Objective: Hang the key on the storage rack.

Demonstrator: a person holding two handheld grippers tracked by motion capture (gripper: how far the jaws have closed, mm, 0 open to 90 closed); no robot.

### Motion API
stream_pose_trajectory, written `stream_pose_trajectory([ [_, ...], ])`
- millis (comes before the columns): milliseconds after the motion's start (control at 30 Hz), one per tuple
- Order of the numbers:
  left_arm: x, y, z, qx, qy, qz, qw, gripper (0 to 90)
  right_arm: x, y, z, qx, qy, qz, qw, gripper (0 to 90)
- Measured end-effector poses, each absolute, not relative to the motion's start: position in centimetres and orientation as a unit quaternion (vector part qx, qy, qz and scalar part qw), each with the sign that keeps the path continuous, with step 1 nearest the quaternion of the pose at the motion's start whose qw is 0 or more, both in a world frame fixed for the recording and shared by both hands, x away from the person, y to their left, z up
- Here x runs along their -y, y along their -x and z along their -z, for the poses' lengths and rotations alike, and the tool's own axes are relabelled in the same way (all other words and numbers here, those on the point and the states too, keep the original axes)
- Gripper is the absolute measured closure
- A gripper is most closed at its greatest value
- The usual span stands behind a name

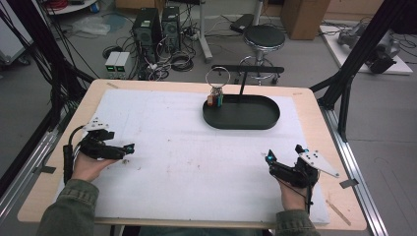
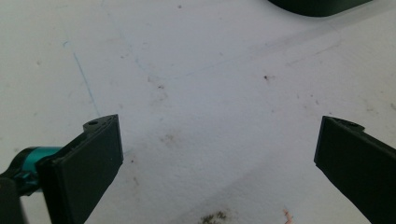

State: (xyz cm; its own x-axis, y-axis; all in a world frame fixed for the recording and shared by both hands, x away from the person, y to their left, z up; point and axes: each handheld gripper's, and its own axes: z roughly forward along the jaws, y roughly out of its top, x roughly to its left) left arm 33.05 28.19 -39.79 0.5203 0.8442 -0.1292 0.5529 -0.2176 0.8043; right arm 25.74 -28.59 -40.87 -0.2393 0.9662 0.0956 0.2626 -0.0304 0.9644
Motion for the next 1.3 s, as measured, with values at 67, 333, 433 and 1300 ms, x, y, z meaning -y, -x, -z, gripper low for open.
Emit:
stream_pose_trajectory([
  [67,-28.6,-32.7,40.0,-0.463,-0.756,-0.176,0.428,1.6,28.6,-25.7,40.9,-0.603,-0.509,-0.505,0.349,0.5],
  [333,-30.6,-31.4,40.4,-0.489,-0.726,-0.206,0.437,1.6,28.5,-25.7,40.9,-0.604,-0.51,-0.505,0.348,0.5],
  [433,-31.4,-31.0,40.4,-0.497,-0.715,-0.211,0.443,1.6,28.6,-25.7,40.9,-0.604,-0.509,-0.504,0.349,0.5],
  [1300,-34.5,-27.4,40.1,-0.535,-0.603,-0.33,0.491,1.6,28.5,-25.7,40.9,-0.605,-0.511,-0.503,0.347,0.6],
])
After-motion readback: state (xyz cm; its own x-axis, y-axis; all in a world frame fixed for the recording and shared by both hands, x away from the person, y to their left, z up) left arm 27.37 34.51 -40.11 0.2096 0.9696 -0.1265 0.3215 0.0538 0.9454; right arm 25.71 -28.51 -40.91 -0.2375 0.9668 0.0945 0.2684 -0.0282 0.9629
